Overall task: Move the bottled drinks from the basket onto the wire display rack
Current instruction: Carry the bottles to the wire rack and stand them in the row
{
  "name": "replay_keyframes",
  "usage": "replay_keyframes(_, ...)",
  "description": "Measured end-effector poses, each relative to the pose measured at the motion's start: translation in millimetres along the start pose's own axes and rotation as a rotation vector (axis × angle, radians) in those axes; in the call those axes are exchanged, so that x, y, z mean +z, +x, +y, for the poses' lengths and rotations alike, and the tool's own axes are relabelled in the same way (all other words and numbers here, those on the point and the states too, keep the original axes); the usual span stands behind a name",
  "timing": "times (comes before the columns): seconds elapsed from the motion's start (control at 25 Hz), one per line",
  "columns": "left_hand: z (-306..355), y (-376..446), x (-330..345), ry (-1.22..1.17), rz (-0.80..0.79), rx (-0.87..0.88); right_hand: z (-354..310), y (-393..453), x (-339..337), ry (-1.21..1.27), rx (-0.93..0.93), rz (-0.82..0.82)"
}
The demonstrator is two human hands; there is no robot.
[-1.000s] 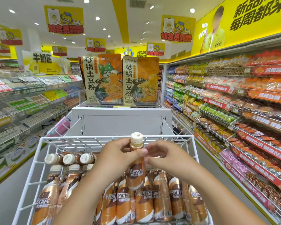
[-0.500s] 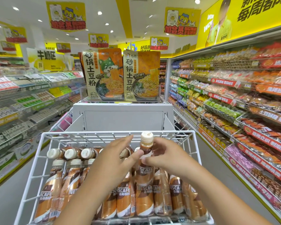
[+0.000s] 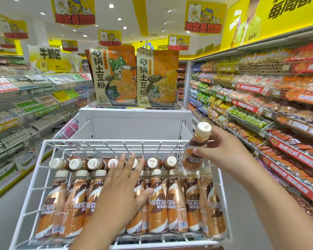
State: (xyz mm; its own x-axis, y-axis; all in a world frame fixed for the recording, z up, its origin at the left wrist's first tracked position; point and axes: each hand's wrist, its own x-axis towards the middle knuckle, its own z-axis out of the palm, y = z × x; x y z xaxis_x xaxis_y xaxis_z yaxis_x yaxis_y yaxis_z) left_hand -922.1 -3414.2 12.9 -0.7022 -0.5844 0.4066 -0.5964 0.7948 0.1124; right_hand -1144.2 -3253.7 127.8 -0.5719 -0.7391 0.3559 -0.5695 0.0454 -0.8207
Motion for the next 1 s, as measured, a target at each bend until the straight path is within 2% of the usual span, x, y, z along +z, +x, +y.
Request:
replay_keyframes(0.44, -3.9, 4.6, 16.4, 0.002, 0.057, 0.010, 35.3, 3.4, 24.6, -0.251, -0.048, 0.097)
replay_keyframes(1.0, -13.3, 3.2, 16.5, -0.057, 0.058, -0.005, 65.1, 25.4, 56.1, -0.554, 0.132, 0.086)
